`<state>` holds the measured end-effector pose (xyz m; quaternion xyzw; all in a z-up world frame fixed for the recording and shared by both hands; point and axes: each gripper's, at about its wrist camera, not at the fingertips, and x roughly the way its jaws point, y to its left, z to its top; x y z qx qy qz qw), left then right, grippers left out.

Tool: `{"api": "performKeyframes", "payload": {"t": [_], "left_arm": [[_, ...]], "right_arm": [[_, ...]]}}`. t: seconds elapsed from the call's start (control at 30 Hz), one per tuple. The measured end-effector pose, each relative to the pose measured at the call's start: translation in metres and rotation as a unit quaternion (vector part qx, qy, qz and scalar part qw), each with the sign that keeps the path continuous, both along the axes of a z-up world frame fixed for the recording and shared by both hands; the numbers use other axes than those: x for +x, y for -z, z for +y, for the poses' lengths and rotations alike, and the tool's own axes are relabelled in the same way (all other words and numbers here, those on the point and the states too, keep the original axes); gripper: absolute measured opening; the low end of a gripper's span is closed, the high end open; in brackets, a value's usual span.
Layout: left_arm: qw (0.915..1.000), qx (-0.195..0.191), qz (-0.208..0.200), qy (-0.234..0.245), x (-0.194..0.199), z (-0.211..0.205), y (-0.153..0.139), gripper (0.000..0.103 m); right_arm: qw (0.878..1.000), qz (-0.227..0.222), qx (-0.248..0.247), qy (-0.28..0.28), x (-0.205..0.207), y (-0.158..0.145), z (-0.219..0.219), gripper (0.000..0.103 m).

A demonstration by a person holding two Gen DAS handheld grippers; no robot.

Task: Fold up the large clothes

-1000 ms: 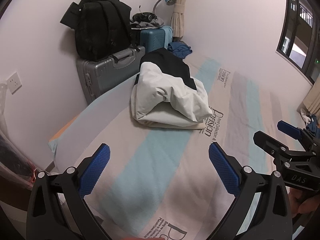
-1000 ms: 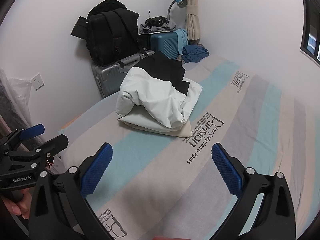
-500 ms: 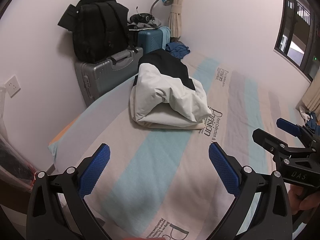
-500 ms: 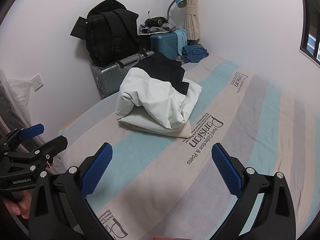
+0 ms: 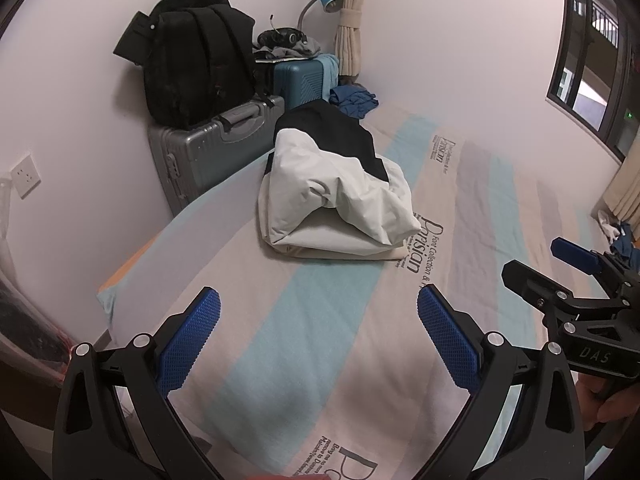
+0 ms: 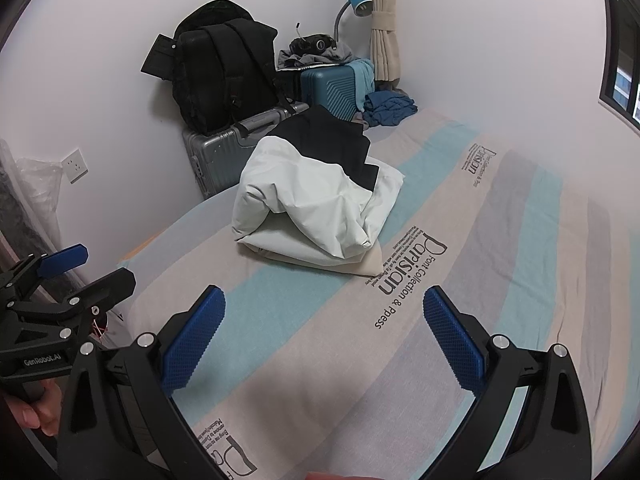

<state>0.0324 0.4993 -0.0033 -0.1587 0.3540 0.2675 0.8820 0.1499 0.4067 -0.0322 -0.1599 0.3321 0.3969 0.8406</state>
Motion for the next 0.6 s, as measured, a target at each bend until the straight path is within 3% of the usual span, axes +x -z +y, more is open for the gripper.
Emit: {"api": "performKeyframes", "payload": {"t": [0.17, 0.27, 0.6], "left_arm": [[0.9999, -0.011, -0.001, -0.010, -0.001, 0.003, 0.000, 0.097], [0.9992, -0.037, 0.004, -0.013, 0.003, 0.008, 0.003, 0.097], [0.9999, -0.008, -0.010, 0.006, 0.011, 0.001, 0.003, 0.097]], "right_arm": [[1.000, 0.001, -0.001, 0.000, 0.000, 0.001, -0.001, 0.095], [1.000, 0.002, -0.001, 0.003, 0.002, 0.000, -0.001, 0.095], [1.000, -0.001, 0.002, 0.007, 0.005, -0.001, 0.000, 0.096]]}}
